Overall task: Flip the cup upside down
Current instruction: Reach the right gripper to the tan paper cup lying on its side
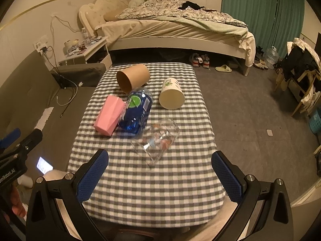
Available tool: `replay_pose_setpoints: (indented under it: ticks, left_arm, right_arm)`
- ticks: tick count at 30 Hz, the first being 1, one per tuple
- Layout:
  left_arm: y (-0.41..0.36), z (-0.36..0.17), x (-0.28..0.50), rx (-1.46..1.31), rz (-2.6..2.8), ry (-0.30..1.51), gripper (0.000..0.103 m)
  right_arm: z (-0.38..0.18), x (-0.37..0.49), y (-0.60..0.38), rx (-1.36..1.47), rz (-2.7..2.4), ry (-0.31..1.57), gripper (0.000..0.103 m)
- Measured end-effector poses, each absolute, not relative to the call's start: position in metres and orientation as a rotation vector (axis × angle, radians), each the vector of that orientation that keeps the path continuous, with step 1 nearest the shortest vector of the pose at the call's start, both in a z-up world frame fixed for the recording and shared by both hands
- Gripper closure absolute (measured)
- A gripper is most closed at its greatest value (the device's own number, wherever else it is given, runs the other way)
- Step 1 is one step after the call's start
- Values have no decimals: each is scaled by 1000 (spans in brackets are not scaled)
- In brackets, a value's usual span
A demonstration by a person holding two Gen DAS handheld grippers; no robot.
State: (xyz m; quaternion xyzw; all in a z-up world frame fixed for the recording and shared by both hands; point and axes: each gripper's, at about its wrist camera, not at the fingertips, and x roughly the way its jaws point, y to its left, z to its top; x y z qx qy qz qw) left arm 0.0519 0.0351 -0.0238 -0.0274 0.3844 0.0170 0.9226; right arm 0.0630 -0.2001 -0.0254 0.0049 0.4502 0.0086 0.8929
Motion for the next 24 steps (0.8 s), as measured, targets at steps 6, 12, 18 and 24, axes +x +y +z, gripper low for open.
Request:
replay_pose_setpoints:
  ticks: [6, 12, 18, 24]
  left_arm:
    - [66, -32, 104, -40, 73, 806, 0]
    - [97, -56, 149, -47, 118, 852, 0]
    - [117, -88, 180, -65, 146, 912, 0]
    - [130, -115, 202, -90, 158, 958, 0]
  right_arm:
    - [-17, 127, -173, -6, 7, 937, 0]
    - [-25, 224, -140, 20, -3, 956, 0]
    - [-58, 325, -128, 145, -53, 1040, 0]
    - [-107, 388, -126, 182, -128, 1155, 0]
